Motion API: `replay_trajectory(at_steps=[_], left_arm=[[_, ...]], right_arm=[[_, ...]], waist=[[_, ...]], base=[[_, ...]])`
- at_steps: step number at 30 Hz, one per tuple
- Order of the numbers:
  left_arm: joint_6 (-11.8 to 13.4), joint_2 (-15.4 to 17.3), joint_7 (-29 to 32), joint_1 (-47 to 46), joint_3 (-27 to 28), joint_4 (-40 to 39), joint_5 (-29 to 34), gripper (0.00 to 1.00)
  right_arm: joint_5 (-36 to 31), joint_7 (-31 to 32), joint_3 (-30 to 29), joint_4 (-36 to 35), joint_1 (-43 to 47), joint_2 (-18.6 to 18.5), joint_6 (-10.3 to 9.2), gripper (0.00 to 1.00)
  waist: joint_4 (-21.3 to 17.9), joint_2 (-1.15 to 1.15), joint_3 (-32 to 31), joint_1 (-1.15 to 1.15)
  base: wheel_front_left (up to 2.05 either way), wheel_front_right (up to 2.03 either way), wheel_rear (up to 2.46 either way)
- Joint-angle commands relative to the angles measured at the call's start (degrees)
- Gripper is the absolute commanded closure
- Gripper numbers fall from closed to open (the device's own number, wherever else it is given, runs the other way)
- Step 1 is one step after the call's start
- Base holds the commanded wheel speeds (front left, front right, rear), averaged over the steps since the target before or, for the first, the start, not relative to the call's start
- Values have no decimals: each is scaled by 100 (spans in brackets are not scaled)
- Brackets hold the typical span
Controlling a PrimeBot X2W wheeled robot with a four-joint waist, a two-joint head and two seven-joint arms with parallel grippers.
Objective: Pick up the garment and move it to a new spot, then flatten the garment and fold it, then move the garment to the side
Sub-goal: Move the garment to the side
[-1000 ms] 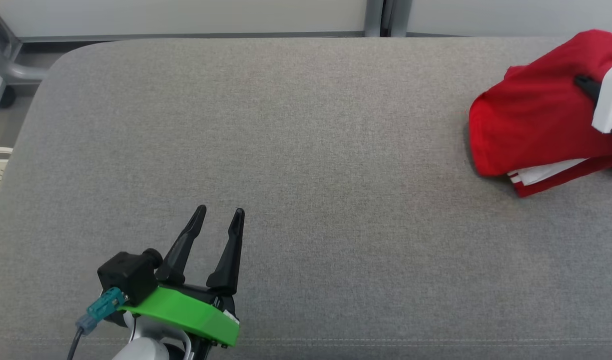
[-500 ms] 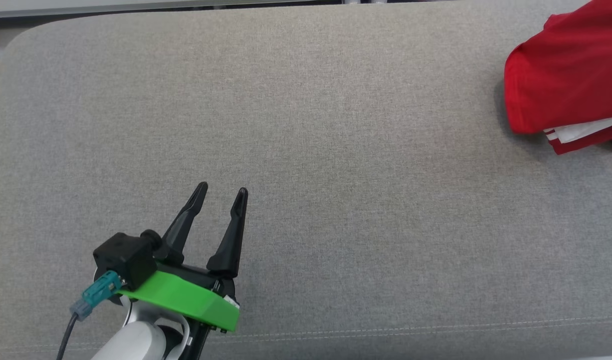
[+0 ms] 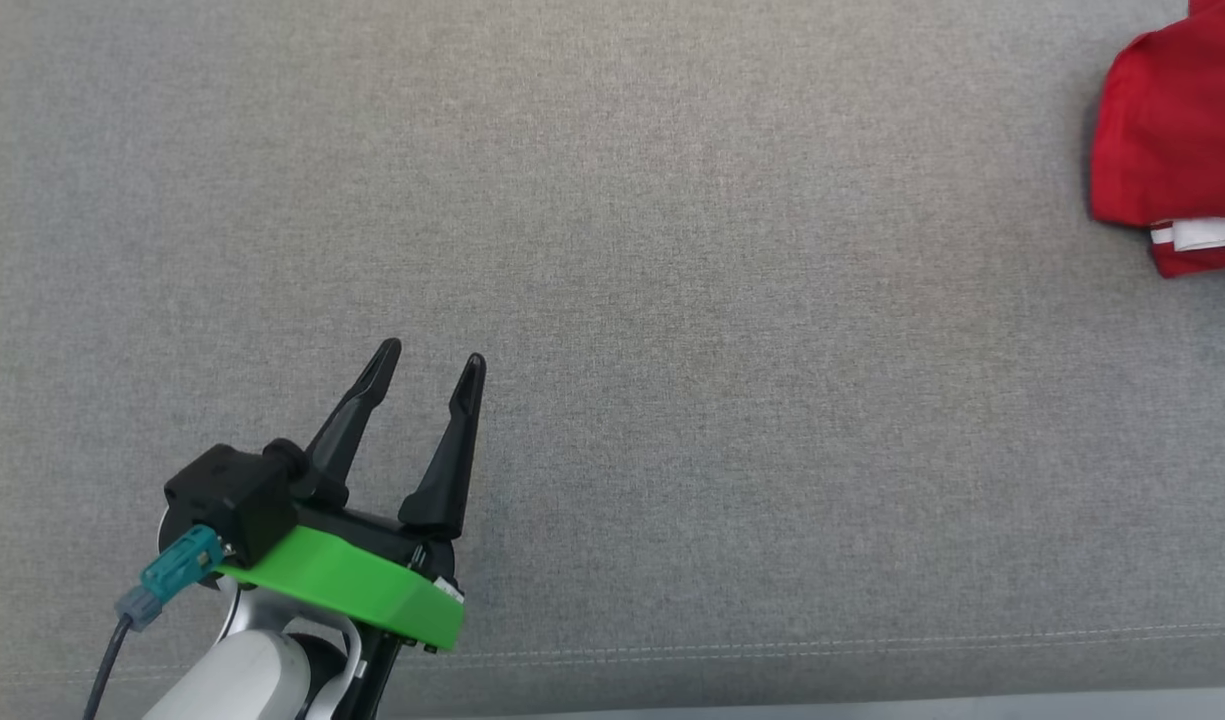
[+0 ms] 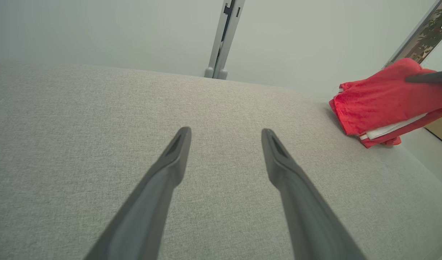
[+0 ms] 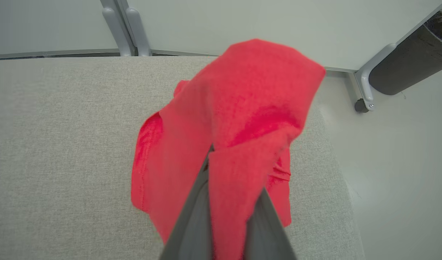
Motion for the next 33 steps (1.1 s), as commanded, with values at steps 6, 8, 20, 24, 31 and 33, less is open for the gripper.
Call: replay_trajectory(at_steps=[6,8,20,24,31,33], left_arm=[[73,121,169,-174,-63,-215,157,0],[96,144,206,-187,-81,-263,183,0],[162,292,424,-212,-151,-423,266,0],[185,310,465,-187,-180,-461,282,0],[222,353,507,-180,-193,-503,285,0],[235,360,514,-169,-196,-502,282,0]], right_arm=[[-604,-512,-21,561,13,-217,-2,100],[-742,-658,-5,650,15,-210,-2,100],[-1312,-1440,25,1208,-138,-155,-3,57],[-1518,-1680,58,1456,-230,-132,-4,0],[-1732,-1968,84,1926,-339,-50,-4,0],[-1768,-2031,96,2061,-330,-29,-4,0]], waist=[[-1,0,218,0],[-5,0,250,0],[40,0,387,0],[45,0,407,0],[-4,0,433,0],[-28,0,412,0]], base=[[0,0,0],[0,0,0],[0,0,0],[0,0,0],[0,0,0],[0,0,0]])
